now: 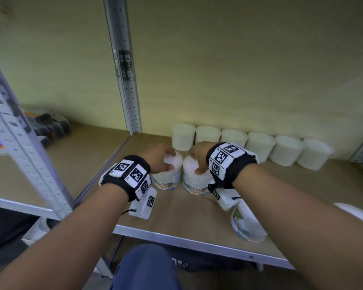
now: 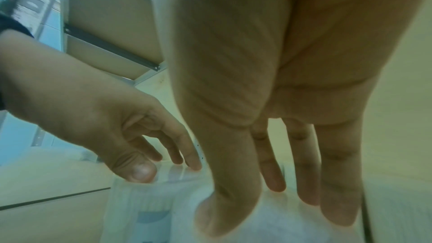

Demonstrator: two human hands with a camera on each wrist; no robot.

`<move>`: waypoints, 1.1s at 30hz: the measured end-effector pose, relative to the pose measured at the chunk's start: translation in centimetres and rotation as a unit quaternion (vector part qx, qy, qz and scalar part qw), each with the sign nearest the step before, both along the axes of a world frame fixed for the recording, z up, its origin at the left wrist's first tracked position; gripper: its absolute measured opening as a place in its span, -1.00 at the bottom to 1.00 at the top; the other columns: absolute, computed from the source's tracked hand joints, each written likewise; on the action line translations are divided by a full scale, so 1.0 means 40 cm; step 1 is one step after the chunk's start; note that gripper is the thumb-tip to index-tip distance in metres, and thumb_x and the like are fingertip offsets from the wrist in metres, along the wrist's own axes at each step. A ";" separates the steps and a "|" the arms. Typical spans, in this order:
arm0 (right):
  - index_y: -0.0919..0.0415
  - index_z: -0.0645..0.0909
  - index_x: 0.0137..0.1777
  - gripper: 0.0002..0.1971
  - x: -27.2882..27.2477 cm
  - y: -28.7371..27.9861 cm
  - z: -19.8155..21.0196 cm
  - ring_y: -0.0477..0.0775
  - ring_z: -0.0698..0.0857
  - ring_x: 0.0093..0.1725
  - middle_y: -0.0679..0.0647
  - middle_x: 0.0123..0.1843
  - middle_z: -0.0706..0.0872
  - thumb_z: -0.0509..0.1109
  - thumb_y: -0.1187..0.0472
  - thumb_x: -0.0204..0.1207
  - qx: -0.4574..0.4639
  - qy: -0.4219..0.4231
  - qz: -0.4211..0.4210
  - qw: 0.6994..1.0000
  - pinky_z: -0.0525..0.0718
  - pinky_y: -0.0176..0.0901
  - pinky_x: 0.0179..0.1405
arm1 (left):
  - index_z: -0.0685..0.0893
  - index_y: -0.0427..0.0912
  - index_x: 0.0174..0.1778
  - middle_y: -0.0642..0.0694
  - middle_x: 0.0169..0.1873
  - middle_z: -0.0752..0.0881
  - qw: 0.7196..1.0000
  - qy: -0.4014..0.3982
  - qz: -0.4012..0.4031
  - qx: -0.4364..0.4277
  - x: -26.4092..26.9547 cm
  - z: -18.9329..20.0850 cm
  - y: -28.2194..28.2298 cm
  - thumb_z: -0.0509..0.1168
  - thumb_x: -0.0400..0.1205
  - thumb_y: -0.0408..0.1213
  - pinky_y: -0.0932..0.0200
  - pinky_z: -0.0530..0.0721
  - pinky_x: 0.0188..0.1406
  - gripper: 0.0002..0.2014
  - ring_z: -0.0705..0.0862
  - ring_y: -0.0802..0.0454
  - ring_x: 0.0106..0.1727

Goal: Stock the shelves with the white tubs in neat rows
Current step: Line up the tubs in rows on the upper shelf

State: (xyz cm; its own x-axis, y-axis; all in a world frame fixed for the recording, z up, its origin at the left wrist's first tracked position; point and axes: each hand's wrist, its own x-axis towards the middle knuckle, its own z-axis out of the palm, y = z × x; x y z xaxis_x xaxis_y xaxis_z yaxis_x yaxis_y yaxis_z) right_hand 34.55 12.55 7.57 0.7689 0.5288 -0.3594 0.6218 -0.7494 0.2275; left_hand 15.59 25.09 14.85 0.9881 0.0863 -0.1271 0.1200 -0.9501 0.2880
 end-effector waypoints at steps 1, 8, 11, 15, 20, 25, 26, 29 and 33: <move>-0.02 0.52 0.06 -0.29 -0.052 -0.012 0.024 0.19 0.71 -0.13 0.05 0.01 0.70 0.52 -0.31 -0.11 0.011 -0.011 0.004 1.000 0.77 0.16 -0.10 | 0.52 -0.09 0.46 -0.07 0.47 0.49 1.000 0.003 -0.001 -0.006 -0.016 -0.001 0.000 0.39 0.58 -0.14 0.09 0.45 0.39 -0.50 0.48 -0.06 0.46; 0.26 0.55 0.33 -0.42 -0.401 -0.083 0.225 0.21 0.72 0.16 0.18 0.24 0.71 0.53 -0.07 0.41 0.033 0.027 0.018 0.999 0.69 -0.02 0.15 | 0.52 -0.06 0.44 -0.03 0.45 0.50 1.000 0.006 -0.018 0.002 -0.116 0.003 -0.020 0.38 0.59 -0.12 0.11 0.44 0.38 -0.52 0.49 -0.04 0.44; 0.25 0.54 0.39 -0.41 -0.455 -0.122 0.237 0.21 0.69 0.21 0.15 0.30 0.68 0.48 -0.08 0.46 0.039 0.023 0.036 0.998 0.63 -0.07 0.07 | 0.53 -0.03 0.43 -0.03 0.44 0.50 1.000 0.005 -0.025 0.006 -0.148 0.000 -0.031 0.38 0.58 -0.10 0.06 0.46 0.43 -0.52 0.49 -0.04 0.44; 0.25 0.47 0.44 -0.44 -0.497 -0.162 0.237 0.23 0.66 0.25 0.18 0.33 0.64 0.46 -0.01 0.51 0.054 0.042 0.032 0.997 0.53 -0.10 -0.01 | 0.53 -0.03 0.42 -0.02 0.43 0.50 0.999 0.005 -0.034 -0.004 -0.178 -0.010 -0.048 0.39 0.58 -0.09 0.08 0.45 0.42 -0.52 0.48 -0.02 0.43; 0.26 0.43 0.48 -0.41 -0.518 -0.200 0.233 0.22 0.61 0.33 0.18 0.42 0.58 0.46 0.03 0.53 0.074 0.059 0.010 0.995 0.59 -0.02 0.24 | 0.52 -0.02 0.42 0.00 0.41 0.49 0.999 -0.004 -0.043 -0.019 -0.203 -0.020 -0.074 0.37 0.59 -0.08 0.02 0.44 0.45 -0.53 0.46 -0.04 0.44; 0.21 0.37 0.54 -0.36 -0.530 -0.236 0.234 0.18 0.55 0.41 0.14 0.49 0.50 0.46 0.03 0.52 0.098 0.066 -0.001 0.993 0.54 -0.06 0.30 | 0.49 -0.01 0.44 -0.03 0.43 0.45 0.998 -0.002 -0.049 -0.032 -0.215 -0.029 -0.096 0.35 0.60 -0.06 -0.01 0.42 0.47 -0.53 0.42 -0.07 0.48; 0.20 0.36 0.55 -0.35 -0.530 -0.243 0.233 0.17 0.55 0.41 0.13 0.49 0.50 0.47 0.02 0.51 0.103 0.070 -0.004 0.992 0.53 -0.07 0.29 | 0.49 -0.01 0.44 -0.03 0.44 0.44 0.998 -0.004 -0.050 -0.032 -0.216 -0.030 -0.102 0.34 0.60 -0.06 0.00 0.42 0.48 -0.53 0.41 -0.07 0.49; 0.18 0.37 0.55 -0.36 -0.535 -0.262 0.237 0.14 0.53 0.41 0.10 0.49 0.48 0.47 0.03 0.51 0.117 0.078 -0.010 0.990 0.52 -0.09 0.30 | 0.48 0.01 0.45 -0.02 0.48 0.42 0.998 -0.006 -0.055 -0.028 -0.217 -0.030 -0.116 0.33 0.61 -0.05 0.00 0.40 0.49 -0.53 0.39 -0.06 0.52; 0.18 0.38 0.54 -0.36 -0.539 -0.273 0.240 0.13 0.53 0.41 0.09 0.48 0.48 0.47 0.03 0.51 0.129 0.079 -0.007 0.988 0.52 -0.08 0.32 | 0.49 0.05 0.43 0.01 0.47 0.42 0.998 -0.006 -0.053 -0.020 -0.216 -0.027 -0.122 0.34 0.60 -0.05 -0.04 0.42 0.48 -0.54 0.41 -0.06 0.51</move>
State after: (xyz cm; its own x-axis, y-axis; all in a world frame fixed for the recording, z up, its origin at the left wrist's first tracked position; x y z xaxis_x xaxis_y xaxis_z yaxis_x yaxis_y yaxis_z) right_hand 12.99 1.65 17.18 0.7221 0.6078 -0.3304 0.6229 -0.7790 -0.0717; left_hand 6.95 20.22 13.78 0.9928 -0.0243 -0.1170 0.0153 -0.9452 0.3262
